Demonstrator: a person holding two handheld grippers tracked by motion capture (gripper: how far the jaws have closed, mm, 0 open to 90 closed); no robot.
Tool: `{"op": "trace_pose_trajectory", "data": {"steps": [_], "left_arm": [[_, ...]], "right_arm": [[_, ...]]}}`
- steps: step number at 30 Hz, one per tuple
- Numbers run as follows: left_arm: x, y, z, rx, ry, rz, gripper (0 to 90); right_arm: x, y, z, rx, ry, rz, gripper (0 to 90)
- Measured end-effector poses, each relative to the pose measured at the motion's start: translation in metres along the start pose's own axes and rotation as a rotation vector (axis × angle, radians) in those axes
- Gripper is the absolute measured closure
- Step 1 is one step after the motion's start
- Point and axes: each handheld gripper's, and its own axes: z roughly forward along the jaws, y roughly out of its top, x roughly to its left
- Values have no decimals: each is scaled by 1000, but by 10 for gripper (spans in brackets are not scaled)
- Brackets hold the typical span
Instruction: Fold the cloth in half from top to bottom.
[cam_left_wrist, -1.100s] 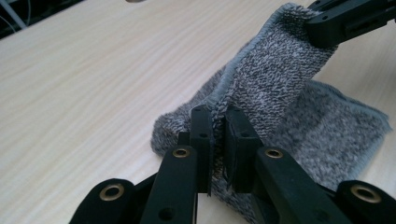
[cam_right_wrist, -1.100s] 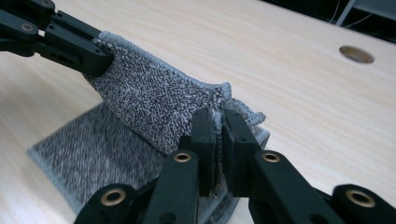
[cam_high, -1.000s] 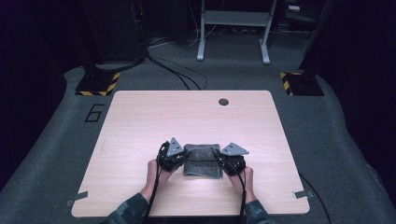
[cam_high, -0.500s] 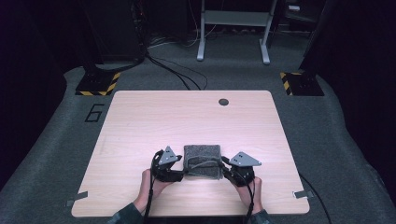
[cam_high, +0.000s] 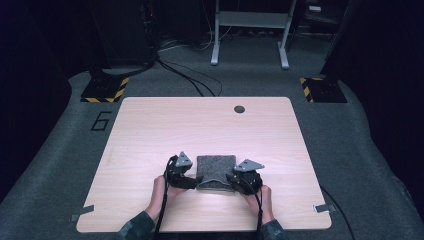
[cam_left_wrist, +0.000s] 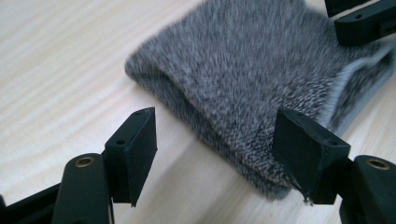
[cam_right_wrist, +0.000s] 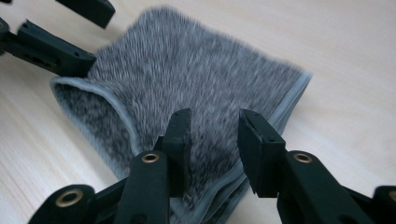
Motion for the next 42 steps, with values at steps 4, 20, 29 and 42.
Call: {"op": "trace_pose_trajectory", "data": {"steps": [4,20,29,42], "left_arm": [[-2,-6,2,24,11,16,298],[-3,-16,4,-3,41,-5,248],[9,-23,-19,-56,49,-64,149],[47,-75,-65,-40,211,-167,102]], "right_arm": [[-1,-8,7,37,2,4,614],[-10,-11,13,66,-13,31,382],[-18,-13,-7,11,4,83,210],[-63,-53,-60,-3,-160,168,115]]}}
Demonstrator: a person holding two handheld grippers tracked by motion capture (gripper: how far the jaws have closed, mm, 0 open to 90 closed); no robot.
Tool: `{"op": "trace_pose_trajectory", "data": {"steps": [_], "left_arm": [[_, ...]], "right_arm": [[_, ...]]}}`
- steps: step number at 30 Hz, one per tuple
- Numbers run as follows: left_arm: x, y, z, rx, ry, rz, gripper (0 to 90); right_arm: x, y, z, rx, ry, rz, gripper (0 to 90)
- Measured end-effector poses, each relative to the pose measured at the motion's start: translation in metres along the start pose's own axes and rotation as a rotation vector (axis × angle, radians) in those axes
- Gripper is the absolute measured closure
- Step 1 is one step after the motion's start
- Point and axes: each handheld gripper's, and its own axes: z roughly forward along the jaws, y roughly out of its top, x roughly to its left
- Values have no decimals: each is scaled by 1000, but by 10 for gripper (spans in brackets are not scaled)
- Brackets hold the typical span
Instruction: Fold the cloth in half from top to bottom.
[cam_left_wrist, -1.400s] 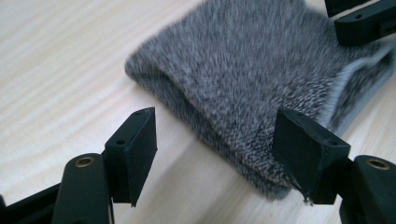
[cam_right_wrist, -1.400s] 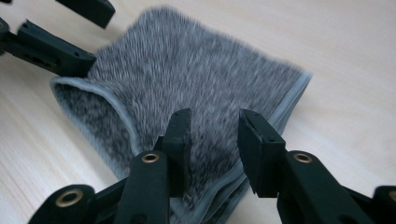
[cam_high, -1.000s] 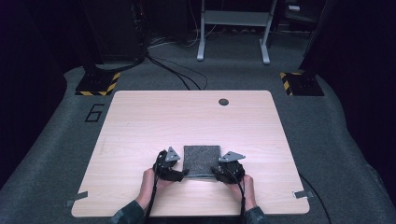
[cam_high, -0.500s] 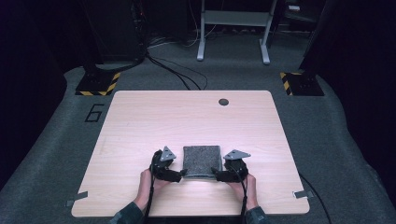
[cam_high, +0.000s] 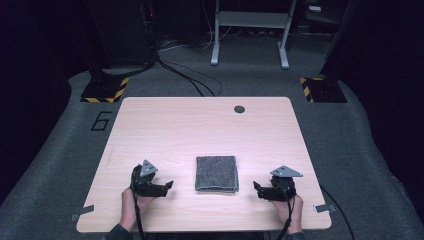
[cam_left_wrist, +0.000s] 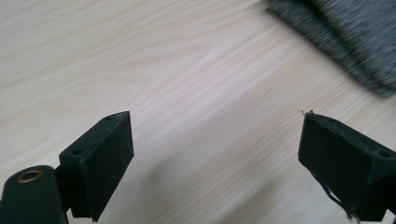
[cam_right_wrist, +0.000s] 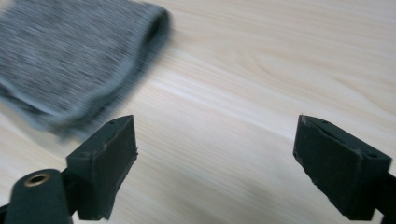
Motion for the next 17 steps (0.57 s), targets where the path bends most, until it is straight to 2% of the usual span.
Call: {"op": "trace_pose_trajectory", "data": {"steps": [1,3,7,11,17], "left_arm": [[5,-5,-2,11,14,-14,100],[11,-11,-5,36,34,-13,96],[16,-18,-5,42,44,-30,82],[16,-21,-4,14,58,-32,76],[17,-21,-4,25,59,-35,69]], "right_arm": [[-6,-4,-1,4,-15,6,112],[-18,-12,-4,26,-46,28,97],[-35,-26,-4,51,-94,57,74],[-39,-28,-1,65,-117,58,45],[-40,-28,0,74,-117,61,25]]}}
